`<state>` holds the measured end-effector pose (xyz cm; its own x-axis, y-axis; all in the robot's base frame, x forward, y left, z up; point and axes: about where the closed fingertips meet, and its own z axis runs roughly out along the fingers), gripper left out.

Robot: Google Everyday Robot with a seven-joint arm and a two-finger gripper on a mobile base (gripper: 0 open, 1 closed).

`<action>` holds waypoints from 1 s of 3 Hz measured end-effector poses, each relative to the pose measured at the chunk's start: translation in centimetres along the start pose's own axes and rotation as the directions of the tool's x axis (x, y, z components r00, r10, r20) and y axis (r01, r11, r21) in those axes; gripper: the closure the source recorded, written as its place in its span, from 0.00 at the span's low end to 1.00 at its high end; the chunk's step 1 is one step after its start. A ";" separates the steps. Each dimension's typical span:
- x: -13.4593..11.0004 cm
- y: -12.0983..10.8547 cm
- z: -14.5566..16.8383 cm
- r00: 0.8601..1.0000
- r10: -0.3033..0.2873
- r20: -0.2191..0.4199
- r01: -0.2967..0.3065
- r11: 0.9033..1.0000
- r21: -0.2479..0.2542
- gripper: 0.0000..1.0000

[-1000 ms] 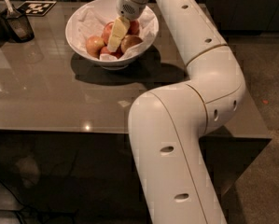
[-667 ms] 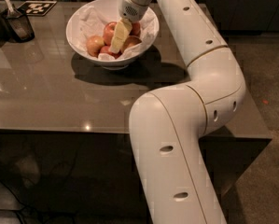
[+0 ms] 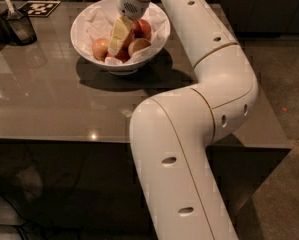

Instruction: Pick apple from white bowl

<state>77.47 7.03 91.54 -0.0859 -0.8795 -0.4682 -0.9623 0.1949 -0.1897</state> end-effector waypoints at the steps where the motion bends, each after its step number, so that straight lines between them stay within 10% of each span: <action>1: 0.0 0.0 0.0 1.000 0.000 0.000 0.000 1.000 0.000 0.00; 3: 0.2 0.8 0.8 1.000 0.012 -0.016 -0.013 0.999 -0.029 0.00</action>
Offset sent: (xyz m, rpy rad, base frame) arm -0.0224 -0.0073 -0.0084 -0.0212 0.0541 -0.0102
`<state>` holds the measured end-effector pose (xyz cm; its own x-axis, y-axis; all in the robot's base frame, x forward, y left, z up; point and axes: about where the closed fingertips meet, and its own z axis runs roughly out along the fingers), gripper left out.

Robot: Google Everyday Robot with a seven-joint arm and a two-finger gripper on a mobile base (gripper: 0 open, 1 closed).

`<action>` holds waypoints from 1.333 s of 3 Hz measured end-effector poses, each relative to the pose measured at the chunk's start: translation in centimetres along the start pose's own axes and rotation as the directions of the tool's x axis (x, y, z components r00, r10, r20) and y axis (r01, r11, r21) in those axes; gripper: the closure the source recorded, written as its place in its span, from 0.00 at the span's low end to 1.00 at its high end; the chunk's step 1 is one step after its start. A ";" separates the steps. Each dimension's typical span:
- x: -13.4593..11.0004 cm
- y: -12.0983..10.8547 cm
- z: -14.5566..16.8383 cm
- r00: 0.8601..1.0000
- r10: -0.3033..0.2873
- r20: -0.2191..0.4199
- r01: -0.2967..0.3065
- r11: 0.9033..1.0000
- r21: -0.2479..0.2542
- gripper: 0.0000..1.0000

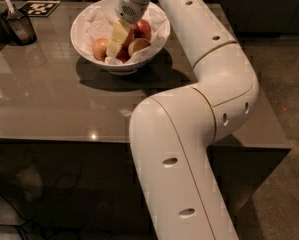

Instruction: Pick apple from white bowl

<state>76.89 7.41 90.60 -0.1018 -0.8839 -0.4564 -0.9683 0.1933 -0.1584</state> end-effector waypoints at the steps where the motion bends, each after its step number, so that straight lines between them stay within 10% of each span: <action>1: -0.1 0.3 0.3 1.000 -0.003 -0.003 0.003 1.000 -0.012 0.00; 4: -0.1 0.3 0.3 1.000 -0.003 -0.002 0.003 1.000 -0.012 0.66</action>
Offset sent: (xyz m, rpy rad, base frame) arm -0.0021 0.0022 -0.0024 -0.0017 0.0082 0.0069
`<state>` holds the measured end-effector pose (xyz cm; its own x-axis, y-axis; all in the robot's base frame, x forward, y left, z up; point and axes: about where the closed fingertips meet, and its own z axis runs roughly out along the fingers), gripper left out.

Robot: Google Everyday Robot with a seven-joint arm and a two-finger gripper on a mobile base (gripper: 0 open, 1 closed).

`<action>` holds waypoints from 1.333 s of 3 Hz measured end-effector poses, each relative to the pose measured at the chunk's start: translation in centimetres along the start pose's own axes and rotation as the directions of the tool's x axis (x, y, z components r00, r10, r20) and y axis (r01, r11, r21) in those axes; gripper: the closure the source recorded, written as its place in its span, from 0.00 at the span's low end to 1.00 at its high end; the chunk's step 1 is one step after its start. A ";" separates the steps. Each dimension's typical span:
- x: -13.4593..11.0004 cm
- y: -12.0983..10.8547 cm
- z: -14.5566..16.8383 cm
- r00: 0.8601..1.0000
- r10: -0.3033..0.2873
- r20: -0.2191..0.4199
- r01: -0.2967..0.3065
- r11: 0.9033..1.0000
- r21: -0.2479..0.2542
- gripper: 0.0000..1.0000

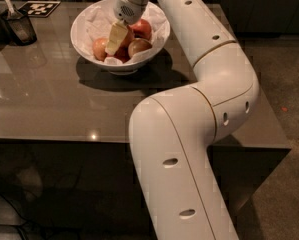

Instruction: Pick apple from white bowl

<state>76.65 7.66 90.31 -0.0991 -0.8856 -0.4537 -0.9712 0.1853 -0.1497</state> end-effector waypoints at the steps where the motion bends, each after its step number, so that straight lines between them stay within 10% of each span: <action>1: 0.0 0.0 0.0 1.000 0.000 0.000 0.000 1.000 0.000 0.89; 4: -0.3 -0.1 -0.5 1.000 0.000 0.000 0.000 1.000 0.000 1.00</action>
Offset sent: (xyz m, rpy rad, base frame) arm 0.0000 0.0000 0.0000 0.0000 0.0000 0.0000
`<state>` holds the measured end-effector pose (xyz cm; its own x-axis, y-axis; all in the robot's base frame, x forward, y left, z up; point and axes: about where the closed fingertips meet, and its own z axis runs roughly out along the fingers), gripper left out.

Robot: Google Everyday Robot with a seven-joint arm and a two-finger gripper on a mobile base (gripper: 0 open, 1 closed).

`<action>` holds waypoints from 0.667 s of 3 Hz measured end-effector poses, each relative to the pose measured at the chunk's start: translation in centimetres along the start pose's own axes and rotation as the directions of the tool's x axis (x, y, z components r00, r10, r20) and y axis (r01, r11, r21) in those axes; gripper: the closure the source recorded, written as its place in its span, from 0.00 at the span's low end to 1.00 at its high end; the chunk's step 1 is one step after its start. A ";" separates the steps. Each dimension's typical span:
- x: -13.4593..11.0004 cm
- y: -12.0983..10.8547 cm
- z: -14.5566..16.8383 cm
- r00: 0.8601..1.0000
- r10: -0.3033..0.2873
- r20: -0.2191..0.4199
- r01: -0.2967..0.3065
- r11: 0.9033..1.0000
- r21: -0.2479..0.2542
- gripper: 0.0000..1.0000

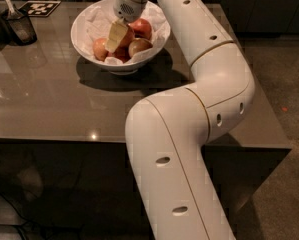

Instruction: Pick apple from white bowl

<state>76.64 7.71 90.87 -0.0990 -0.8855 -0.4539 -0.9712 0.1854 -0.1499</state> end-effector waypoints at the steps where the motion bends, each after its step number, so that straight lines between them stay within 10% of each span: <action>1: -0.5 0.0 -0.3 1.000 -0.002 0.004 0.002 1.000 0.004 1.00; 2: -2.4 -0.6 -1.8 0.999 -0.030 0.011 0.029 0.997 0.066 1.00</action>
Offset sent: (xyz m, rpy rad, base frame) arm -0.0150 0.0132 0.0578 -0.0360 -0.1579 -0.0103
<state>77.06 8.98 93.62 -0.0673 -0.8860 -0.4588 -0.9573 0.1869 -0.2206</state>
